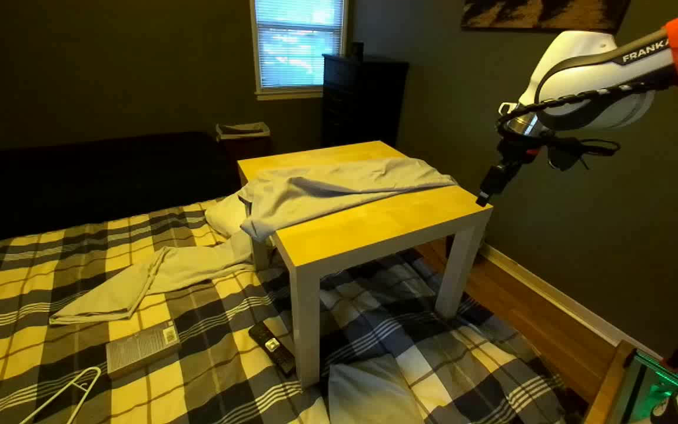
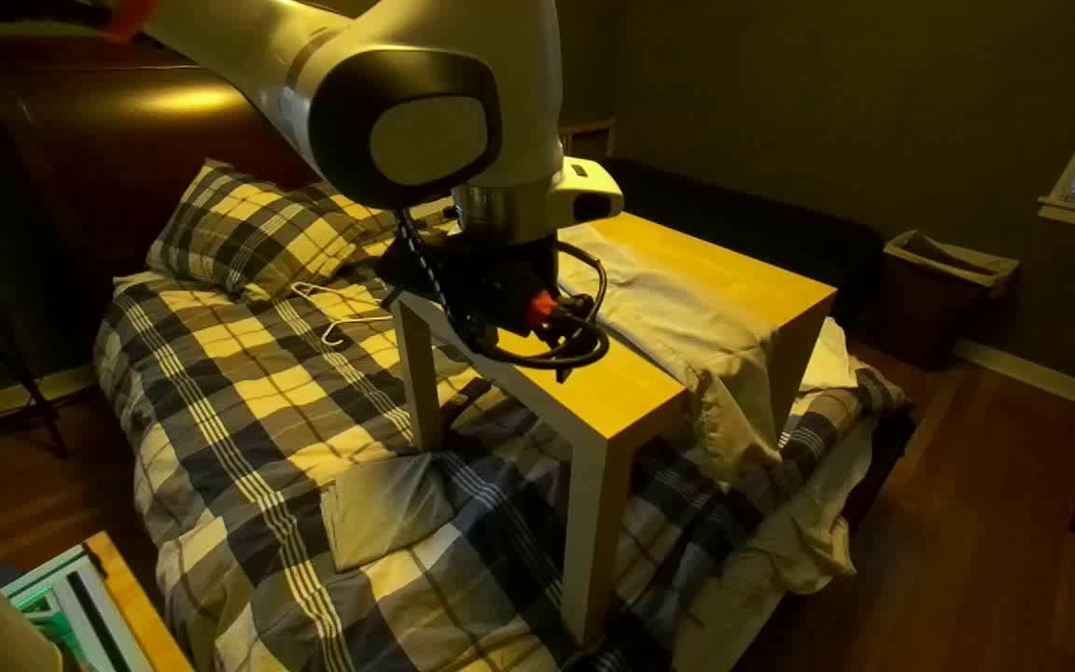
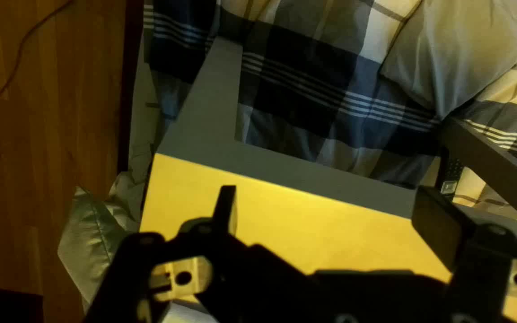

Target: Fold the bed sheet

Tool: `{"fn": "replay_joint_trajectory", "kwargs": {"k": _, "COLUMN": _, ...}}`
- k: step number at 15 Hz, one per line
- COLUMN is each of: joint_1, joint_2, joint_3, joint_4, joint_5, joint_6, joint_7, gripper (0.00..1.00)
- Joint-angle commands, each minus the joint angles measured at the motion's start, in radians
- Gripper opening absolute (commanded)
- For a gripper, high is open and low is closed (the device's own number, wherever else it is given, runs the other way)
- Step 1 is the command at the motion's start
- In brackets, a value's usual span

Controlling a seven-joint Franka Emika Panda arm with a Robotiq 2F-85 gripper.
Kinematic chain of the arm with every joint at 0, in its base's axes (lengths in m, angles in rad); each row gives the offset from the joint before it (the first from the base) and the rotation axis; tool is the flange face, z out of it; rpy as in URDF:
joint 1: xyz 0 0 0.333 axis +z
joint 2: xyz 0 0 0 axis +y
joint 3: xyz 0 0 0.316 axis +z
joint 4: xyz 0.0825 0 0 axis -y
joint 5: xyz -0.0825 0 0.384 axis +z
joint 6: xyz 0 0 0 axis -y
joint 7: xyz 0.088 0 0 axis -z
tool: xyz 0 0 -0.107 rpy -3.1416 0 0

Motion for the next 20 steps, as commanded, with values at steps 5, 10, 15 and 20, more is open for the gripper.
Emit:
{"fn": "replay_joint_trajectory", "kwargs": {"k": 5, "joint_1": -0.014, "joint_2": 0.001, "joint_3": 0.014, "joint_4": 0.001, "joint_5": 0.007, "joint_6": -0.002, "joint_7": -0.004, "gripper": 1.00}}
{"fn": "replay_joint_trajectory", "kwargs": {"k": 10, "joint_1": 0.043, "joint_2": -0.001, "joint_3": 0.075, "joint_4": -0.015, "joint_5": 0.016, "joint_6": 0.002, "joint_7": -0.009, "gripper": 1.00}}
{"fn": "replay_joint_trajectory", "kwargs": {"k": 15, "joint_1": 0.168, "joint_2": 0.019, "joint_3": 0.246, "joint_4": -0.004, "joint_5": -0.003, "joint_6": 0.005, "joint_7": 0.012, "gripper": 1.00}}
{"fn": "replay_joint_trajectory", "kwargs": {"k": 20, "joint_1": 0.201, "joint_2": 0.097, "joint_3": 0.388, "joint_4": 0.073, "joint_5": -0.144, "joint_6": 0.068, "joint_7": 0.096, "gripper": 1.00}}
